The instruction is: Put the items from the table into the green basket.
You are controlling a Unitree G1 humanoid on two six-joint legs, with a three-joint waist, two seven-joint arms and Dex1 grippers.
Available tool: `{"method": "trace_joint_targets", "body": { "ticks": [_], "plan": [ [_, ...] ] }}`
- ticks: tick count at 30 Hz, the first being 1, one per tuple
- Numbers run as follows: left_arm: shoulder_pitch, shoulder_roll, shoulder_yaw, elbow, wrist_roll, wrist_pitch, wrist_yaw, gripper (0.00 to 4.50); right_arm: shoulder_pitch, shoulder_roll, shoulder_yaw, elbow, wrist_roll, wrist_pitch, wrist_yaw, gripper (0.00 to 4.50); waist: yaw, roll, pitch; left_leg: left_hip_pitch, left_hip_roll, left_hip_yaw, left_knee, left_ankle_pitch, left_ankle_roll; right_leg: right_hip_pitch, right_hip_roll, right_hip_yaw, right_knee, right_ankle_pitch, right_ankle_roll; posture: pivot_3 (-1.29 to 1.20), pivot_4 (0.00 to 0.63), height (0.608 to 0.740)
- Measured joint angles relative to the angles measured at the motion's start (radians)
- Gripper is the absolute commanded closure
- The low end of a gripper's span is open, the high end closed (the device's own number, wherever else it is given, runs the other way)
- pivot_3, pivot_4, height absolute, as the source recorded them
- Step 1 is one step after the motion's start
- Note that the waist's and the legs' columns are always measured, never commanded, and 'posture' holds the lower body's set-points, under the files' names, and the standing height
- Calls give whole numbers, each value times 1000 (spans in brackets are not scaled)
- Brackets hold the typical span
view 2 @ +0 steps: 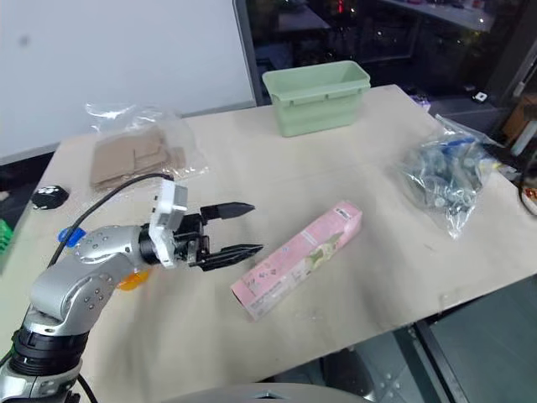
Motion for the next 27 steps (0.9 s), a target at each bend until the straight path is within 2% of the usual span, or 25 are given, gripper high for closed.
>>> {"method": "trace_joint_targets", "body": {
  "ticks": [2, 4, 7, 9, 16, 20, 27],
  "plan": [
    [15, -7, -43, -18, 49, 17, 55, 0, 216, 87, -68, -220, 99, 112, -15, 46, 14, 1, -1, 0, 0, -2, 0, 0, 0, 1, 0, -2, 0, -2, 2, -202, 0, 740],
    [19, -12, -83, -16, 109, 38, 110, 0, 374, 154, -113, -350, 146, 157, -31, 46, 22, 1, -1, 0, -1, -2, 1, 0, 0, 1, 0, -2, 0, -2, 3, -224, 0, 740],
    [18, -23, -126, -11, 161, 85, 177, 0, 603, 203, -176, -483, 194, 186, -13, 46, 18, 2, -2, 0, -1, 0, 4, 0, 0, 2, 0, -1, 0, -2, 3, -262, 0, 740],
    [28, -35, -162, -11, 177, 93, 185, 0, 731, 266, -189, -527, 196, 165, 2, 46, 3, -3, -6, 1, 0, 1, 5, 0, 0, 5, 0, -1, -1, -3, 2, -288, 0, 740],
    [-10, -72, -229, -10, 198, 136, 200, 0, 868, 408, -219, -624, 213, 87, -64, 46, -85, -7, -7, 7, 0, 3, 6, 0, -1, 14, 0, 2, -1, -4, 0, -349, 15, 740],
    [-34, -84, -265, -10, 228, 182, 229, 0, 935, 445, -225, -641, 197, 20, -77, 46, -131, -10, -5, 8, 0, 4, 4, -1, -1, 14, 0, 3, -2, -4, 0, -369, 28, 740],
    [-73, -102, -300, -8, 321, 242, 317, 0, 958, 454, -226, -660, 194, -26, -111, 46, -169, -14, -3, 8, 0, 4, 1, -1, -1, 14, 0, 3, -4, -4, 0, -372, 37, 740]
  ]
}}
